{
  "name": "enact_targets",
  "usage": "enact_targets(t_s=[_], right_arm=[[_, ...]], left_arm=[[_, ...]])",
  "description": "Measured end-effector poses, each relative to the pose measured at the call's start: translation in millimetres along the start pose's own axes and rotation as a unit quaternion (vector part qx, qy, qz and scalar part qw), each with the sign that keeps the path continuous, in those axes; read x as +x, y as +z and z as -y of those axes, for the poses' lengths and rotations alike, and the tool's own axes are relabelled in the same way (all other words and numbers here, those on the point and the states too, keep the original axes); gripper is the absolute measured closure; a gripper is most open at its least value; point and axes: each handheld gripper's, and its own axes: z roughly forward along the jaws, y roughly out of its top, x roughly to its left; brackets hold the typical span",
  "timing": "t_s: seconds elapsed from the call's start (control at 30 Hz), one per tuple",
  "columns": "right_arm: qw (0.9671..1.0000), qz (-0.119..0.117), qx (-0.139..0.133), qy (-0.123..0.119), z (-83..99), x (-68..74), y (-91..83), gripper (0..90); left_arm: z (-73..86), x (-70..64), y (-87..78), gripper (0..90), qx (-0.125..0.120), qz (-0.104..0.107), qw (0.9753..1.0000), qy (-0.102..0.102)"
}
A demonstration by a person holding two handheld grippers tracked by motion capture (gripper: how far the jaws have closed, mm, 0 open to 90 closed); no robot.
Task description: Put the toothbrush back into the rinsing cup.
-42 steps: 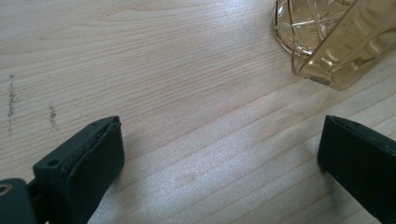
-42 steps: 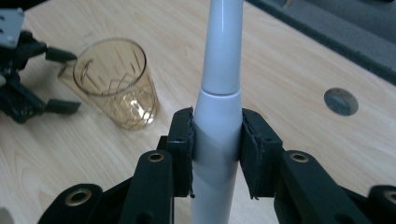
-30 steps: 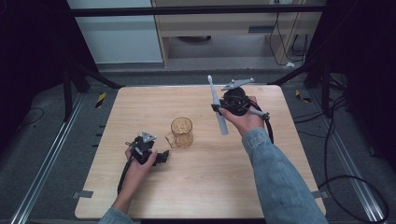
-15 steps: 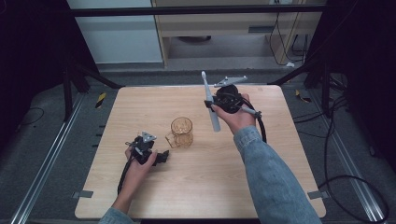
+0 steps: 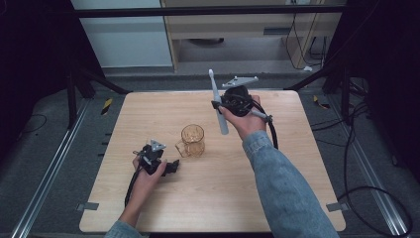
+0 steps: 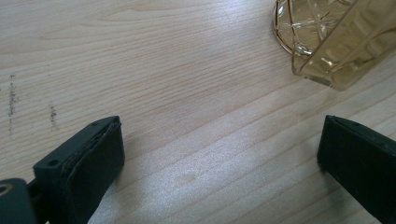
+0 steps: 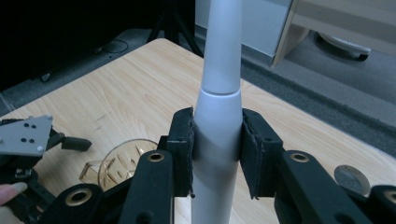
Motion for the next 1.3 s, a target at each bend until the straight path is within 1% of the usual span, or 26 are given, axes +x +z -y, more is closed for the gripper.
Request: enact_targets(t_s=[0.07,0.13,0.23,0.37,0.57,0.7,0.83,0.93,1.03,1.07,1.3], right_arm=[[1.0000,0.001,-0.009,-0.004,-5.1,2.1,1.3,67.2],[0.9999,0.002,-0.011,-0.003,-6.1,2.3,1.2,67.2],[0.9997,0.007,-0.022,-0.006,-10.8,4.0,0.3,67.2],[0.9995,0.008,-0.030,-0.007,-14.6,5.1,0.3,67.2],[0.9994,0.011,-0.032,-0.005,-21.2,7.5,5.1,67.2],[0.9989,0.013,-0.044,-0.006,-26.6,11.9,8.0,67.2],[0.9987,0.010,-0.050,-0.008,-29.4,16.3,12.1,67.2],[0.9983,0.007,-0.057,-0.005,-30.6,22.3,16.9,67.2],[0.9980,0.007,-0.063,-0.006,-31.2,25.3,16.9,67.2],[0.9977,0.002,-0.068,-0.004,-32.5,27.1,15.9,67.2],[0.9975,-0.004,-0.071,-0.007,-35.5,30.9,17.0,67.2]], left_arm=[[0.0,0.1,0.0,0.0,0.000,0.000,1.0000,0.001],[0.0,-0.2,0.2,0.0,-0.001,0.000,1.0000,-0.001],[0.0,0.1,0.0,0.0,0.000,0.000,1.0000,0.001],[0.0,0.0,0.0,0.0,0.000,0.000,1.0000,0.000],[0.0,0.0,0.0,0.0,0.000,0.000,1.0000,0.000],[-0.1,0.0,0.0,0.0,0.000,0.000,1.0000,0.000],[-0.1,0.0,0.0,0.0,0.000,0.000,1.0000,0.000],[0.0,-0.1,0.0,0.0,0.000,0.000,1.0000,0.000],[0.2,-0.2,-0.1,0.0,0.000,0.001,1.0000,0.000],[0.2,-0.2,-0.2,0.0,0.000,0.000,1.0000,0.000],[0.2,-0.1,-0.1,0.0,-0.001,0.000,1.0000,0.000]])
